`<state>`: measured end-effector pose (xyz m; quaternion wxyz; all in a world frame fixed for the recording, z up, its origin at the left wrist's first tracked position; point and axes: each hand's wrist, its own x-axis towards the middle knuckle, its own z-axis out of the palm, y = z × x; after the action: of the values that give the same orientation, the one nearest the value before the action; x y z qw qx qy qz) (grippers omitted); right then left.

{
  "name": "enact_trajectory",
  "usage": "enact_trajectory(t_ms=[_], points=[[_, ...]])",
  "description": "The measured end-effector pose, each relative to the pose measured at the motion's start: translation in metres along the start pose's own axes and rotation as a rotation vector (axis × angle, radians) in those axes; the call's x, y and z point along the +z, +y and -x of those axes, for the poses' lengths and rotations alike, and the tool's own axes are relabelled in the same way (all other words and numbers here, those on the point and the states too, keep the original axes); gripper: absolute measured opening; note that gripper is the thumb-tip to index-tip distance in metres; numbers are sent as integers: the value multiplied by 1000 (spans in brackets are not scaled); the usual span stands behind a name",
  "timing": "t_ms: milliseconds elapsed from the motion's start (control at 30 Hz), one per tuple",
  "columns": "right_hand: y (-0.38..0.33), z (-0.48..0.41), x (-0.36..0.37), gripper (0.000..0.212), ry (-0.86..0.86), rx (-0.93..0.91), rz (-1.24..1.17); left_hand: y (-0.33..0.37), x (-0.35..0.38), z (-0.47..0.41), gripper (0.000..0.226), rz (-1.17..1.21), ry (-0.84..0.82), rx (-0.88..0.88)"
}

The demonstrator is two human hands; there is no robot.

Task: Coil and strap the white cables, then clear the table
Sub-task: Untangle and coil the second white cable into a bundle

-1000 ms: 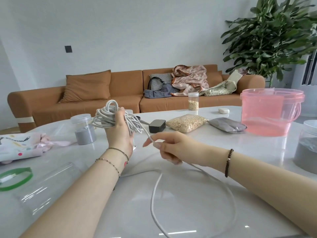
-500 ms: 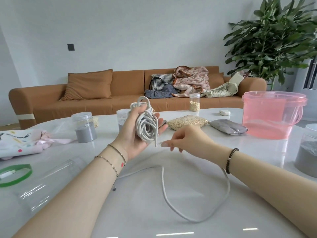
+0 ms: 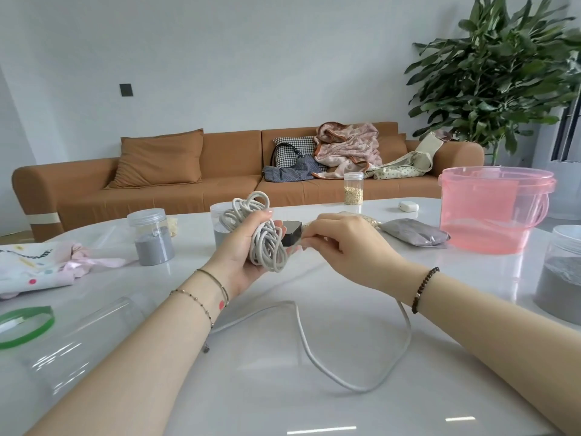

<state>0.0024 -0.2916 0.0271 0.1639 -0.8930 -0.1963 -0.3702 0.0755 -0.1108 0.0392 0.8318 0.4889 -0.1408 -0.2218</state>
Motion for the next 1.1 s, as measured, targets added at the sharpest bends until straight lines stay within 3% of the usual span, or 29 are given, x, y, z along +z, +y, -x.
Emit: enact_trajectory(t_ms=[167,267,333,433,600,700,867,967,1100], points=[[-6,1,-3,16,118,-186,191,-8,4,5,19,-169,-142,-29],[-10,0,-7,19,152,-202,234,-8,4,7,17,-149,-163,-27],[-13,-1,-8,23,174,-144,238,-7,4,10,20,-181,-154,-57],[-13,-1,-10,47,159,40,271,-8,5,13,17,-263,-176,-125],[-16,-3,-16,65,91,221,274,-8,6,14,14,-175,-252,-182],[-17,-2,-18,58,45,212,285,-9,3,12,10,-190,-294,-241],[-13,-2,-14,52,-68,126,367,-13,2,8,19,-396,-202,-223],[-10,-3,-11,34,-82,70,324,-9,2,4,20,-434,-120,-120],[-7,-2,-9,16,-88,174,189,-8,-6,-4,19,-387,97,109]])
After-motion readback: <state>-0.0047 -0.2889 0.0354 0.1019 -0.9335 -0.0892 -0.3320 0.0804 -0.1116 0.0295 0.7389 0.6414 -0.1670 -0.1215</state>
